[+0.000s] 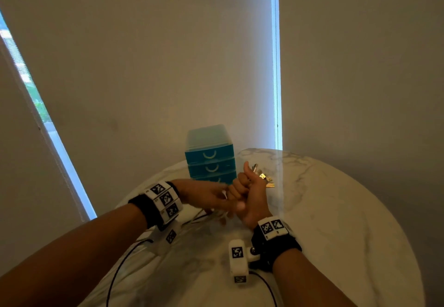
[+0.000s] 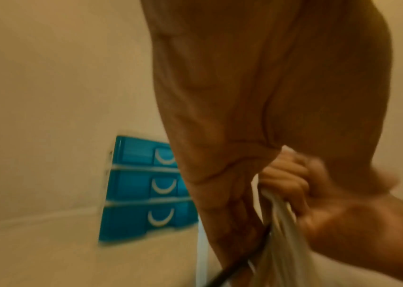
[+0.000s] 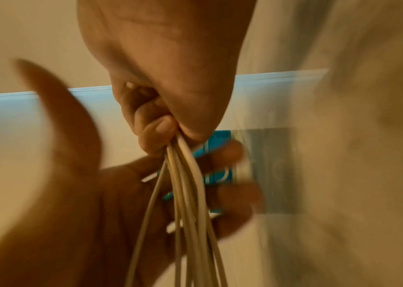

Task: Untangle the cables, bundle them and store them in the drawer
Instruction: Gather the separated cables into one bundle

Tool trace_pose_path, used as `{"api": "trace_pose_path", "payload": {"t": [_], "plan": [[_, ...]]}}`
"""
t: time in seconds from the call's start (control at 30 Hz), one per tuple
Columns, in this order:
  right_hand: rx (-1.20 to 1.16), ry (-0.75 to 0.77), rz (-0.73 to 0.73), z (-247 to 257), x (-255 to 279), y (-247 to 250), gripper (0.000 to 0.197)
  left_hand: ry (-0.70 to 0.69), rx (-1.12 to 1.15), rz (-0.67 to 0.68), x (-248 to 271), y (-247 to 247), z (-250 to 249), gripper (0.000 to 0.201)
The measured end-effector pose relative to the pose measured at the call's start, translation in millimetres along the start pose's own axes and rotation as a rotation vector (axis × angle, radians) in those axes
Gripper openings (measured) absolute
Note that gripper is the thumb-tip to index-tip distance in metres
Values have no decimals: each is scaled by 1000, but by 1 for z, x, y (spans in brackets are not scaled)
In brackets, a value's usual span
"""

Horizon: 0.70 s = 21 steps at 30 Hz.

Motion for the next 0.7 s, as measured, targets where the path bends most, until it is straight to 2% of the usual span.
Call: {"api": "trace_pose_path", "payload": {"t": [0.07,0.13,0.2,0.23,0.37,0.47,0.53,0.6,0.7], "plan": [[19,-15,7,4,1,-2,59,48,46,51,-1,-15,17,49],[8,-20,51,10,5,-7,60,77,196,-32,0,-20,27,53],[2,-8,66,13,2,-7,59,130,340,-109,3,-18,29,70],[7,-5,66,14,1,-7,58,166,338,-124,4,-15,28,76],[-3,25,52,16,-1,-5,58,259,56,-57,7,-4,37,67],[-20,37,14,14,0,-6,57,280,-9,-122,11,7,46,63],[-34,46,-6,10,1,-14,57,266,-125,-216,13,24,48,58],[-63,75,-4,13,-1,-27,57,191,-297,-341,16,49,38,53],[-98,150,25,40,-4,-48,56,111,-728,-616,25,71,4,48]]}}
Point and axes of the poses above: each hand's wrist, its own x-axis away from the middle knuckle, its own y-axis out of the back of the hand, z = x × y, the point moved 4 cm from there along -x, towards the middle knuckle, and after that the axes turned 3 degrees about -y, right-handed, at the moved point
